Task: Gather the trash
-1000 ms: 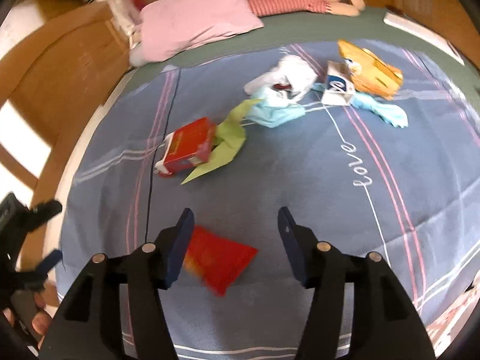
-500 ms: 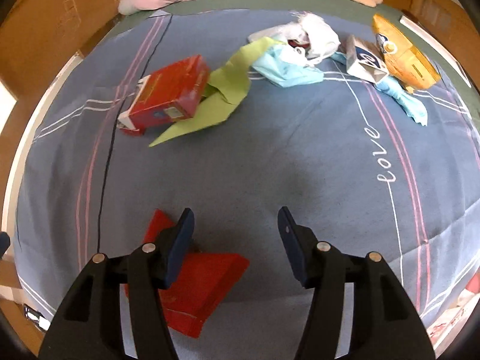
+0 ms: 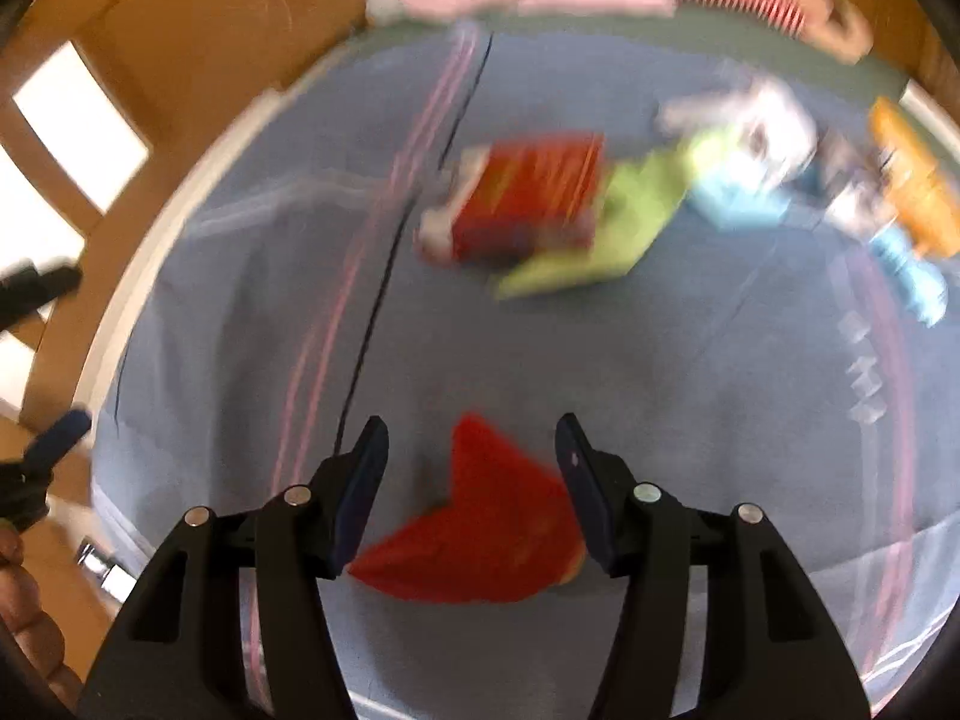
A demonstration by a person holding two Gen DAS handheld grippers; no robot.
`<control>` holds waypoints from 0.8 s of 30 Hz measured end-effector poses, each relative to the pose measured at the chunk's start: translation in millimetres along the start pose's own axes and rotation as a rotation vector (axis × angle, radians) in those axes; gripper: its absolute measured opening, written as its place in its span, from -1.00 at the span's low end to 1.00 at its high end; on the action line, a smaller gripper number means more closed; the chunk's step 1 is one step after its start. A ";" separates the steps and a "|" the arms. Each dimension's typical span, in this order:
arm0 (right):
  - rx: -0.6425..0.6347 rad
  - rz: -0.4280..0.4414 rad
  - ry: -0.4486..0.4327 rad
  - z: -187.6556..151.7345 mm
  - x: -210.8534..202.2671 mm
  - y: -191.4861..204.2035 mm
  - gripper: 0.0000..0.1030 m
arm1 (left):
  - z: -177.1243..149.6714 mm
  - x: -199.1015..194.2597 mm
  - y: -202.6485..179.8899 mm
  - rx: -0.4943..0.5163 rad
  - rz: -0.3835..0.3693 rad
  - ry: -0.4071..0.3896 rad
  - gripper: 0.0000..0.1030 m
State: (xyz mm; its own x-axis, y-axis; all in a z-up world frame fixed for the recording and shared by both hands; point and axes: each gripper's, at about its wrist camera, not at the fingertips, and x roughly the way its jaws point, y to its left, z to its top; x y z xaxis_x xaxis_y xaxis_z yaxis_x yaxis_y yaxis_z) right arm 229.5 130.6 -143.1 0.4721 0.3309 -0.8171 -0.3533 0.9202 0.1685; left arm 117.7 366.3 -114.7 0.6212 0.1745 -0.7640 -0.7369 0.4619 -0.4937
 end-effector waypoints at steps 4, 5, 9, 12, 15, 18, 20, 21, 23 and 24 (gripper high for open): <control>0.072 -0.058 -0.027 27.7 1.2 -12.8 0.15 | 4.5 -1.5 17.7 -0.083 0.000 -0.002 0.82; 0.093 -0.069 -0.020 34.1 5.1 -14.7 0.15 | 5.0 -2.1 20.7 -0.101 0.000 -0.004 0.82; 0.150 -0.116 -0.027 70.9 33.6 -16.9 0.19 | 5.8 -1.1 25.3 -0.122 0.006 0.003 0.82; 0.112 -0.168 -0.007 86.2 61.3 -14.9 0.27 | 4.7 5.6 20.9 -0.090 0.010 0.033 0.82; 0.163 -0.107 0.048 86.7 82.8 -24.6 0.26 | 6.0 12.4 18.3 -0.076 0.028 0.048 0.82; 0.199 -0.027 0.059 82.3 81.4 -27.3 -0.02 | 6.5 17.0 19.1 -0.090 0.030 0.064 0.82; 0.189 0.008 0.047 78.3 72.1 -25.0 -0.18 | 5.4 16.4 18.9 -0.086 0.031 0.061 0.82; 0.191 0.052 0.039 75.5 66.1 -25.2 -0.27 | 5.1 16.1 17.6 -0.078 0.032 0.057 0.82; 0.211 0.088 0.033 70.2 55.2 -26.5 -0.35 | 4.9 15.8 17.1 -0.070 0.034 0.054 0.82; 0.227 0.117 0.032 67.7 48.5 -28.7 -0.40 | 4.8 16.2 17.0 -0.067 0.036 0.056 0.82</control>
State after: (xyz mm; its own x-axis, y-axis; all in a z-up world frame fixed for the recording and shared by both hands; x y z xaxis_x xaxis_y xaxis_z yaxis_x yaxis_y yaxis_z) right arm 317.2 134.4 -150.3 0.4115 0.4341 -0.8014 -0.2115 0.9008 0.3793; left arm 116.6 381.2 -133.5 0.5792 0.1406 -0.8030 -0.7761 0.3966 -0.4903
